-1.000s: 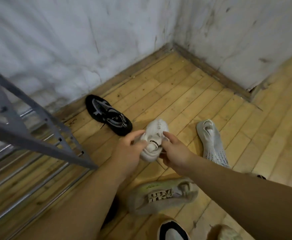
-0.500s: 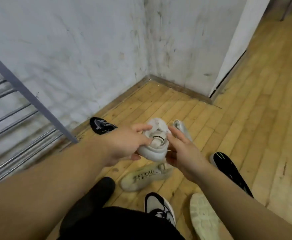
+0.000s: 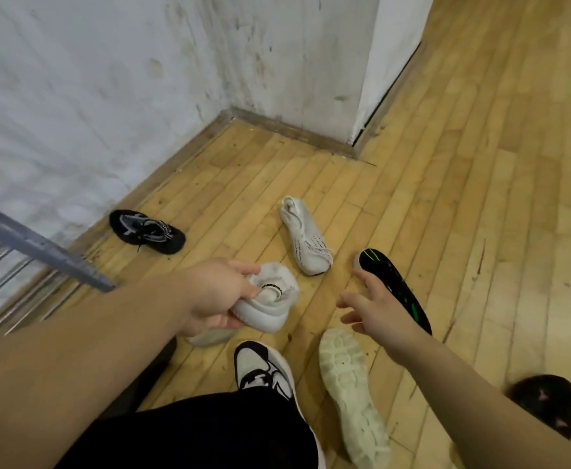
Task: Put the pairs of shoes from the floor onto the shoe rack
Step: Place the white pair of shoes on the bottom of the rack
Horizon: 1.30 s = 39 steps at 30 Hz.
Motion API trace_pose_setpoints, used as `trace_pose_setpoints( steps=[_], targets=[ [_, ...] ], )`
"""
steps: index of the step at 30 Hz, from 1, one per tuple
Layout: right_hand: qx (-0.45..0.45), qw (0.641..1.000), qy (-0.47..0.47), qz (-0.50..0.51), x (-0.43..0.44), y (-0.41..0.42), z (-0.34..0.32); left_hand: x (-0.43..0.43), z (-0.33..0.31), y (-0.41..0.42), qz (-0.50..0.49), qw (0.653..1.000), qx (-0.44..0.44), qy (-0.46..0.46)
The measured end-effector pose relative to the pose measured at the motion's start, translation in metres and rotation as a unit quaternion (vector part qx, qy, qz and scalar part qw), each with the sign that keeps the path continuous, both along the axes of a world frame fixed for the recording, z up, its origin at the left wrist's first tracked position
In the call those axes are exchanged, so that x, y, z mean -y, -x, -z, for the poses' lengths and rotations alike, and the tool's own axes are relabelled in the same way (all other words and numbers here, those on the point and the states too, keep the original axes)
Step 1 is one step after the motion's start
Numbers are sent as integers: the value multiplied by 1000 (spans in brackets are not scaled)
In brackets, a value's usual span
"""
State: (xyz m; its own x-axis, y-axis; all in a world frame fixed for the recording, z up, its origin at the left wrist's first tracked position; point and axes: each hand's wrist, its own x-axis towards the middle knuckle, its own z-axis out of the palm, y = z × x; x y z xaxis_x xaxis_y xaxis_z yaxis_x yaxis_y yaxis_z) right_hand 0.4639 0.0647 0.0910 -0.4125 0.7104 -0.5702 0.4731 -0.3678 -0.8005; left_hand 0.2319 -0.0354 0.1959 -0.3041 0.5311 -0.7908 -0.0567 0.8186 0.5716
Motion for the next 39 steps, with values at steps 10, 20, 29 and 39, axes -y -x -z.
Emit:
trace_pose_setpoints(
  steps=[10,20,29,39],
  targets=[
    [-137,987,89,-12,10,71,-23,-1,-21,14,-49,997,33,-55],
    [-236,962,40,-130,85,192,-160,153,-134,66,-264,943,-1,-204],
    [-220,841,-96,-485,313,277,-303,431,-226,46,-461,824,-92,-315],
    [-231,643,-128,-719,598,289,-306,666,-191,-44,-706,604,-180,-324]
  ],
)
